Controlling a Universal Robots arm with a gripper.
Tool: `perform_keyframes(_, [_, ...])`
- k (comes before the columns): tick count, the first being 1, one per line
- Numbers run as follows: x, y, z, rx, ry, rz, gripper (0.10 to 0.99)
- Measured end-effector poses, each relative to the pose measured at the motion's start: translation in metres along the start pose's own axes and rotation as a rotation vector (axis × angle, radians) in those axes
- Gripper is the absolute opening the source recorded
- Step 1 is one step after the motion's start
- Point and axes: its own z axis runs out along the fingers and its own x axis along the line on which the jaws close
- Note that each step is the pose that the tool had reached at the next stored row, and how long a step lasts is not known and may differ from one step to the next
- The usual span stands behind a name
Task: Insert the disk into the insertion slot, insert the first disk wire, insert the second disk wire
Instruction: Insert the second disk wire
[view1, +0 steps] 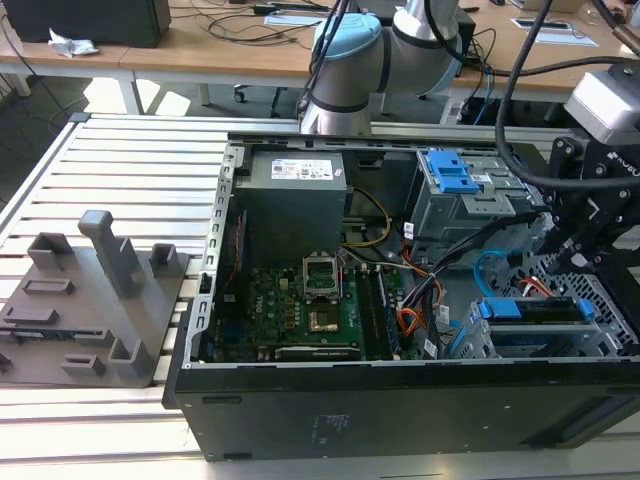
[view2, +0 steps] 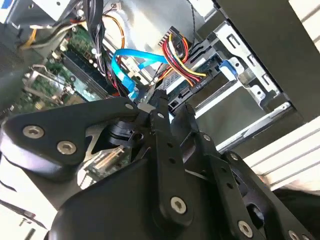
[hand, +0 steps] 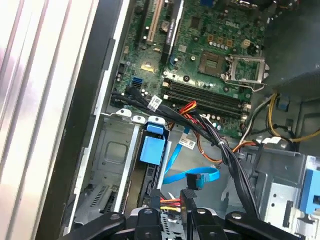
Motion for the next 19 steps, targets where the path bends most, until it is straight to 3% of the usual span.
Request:
perform_keyframes(1, [0.0,0.0,0.0,-0.003,0.0025,-0.04,0.302])
perform_keyframes(7, [-0.0034,0.0002,0.0023,-0.004,0.0027,-0.055,0.302])
perform_keyframes(10, [-0.0176,-0.0004,0.0052,-0.004,0.0031,-0.063,0.302])
perform_keyframes(13, [-0.0283,0.007,0.0106,-0.005,0.0054,-0.063,0.302])
perform_keyframes(15, [-0.0342,0.0155,0.0147,-0.009,0.0204,-0.062,0.302])
perform_keyframes(17, [-0.0383,0.0168,0.017,-0.013,0.0342,-0.061,0.302])
perform_keyframes(19, [-0.0423,0.0156,0.0186,-0.019,0.0543,-0.061,0.302])
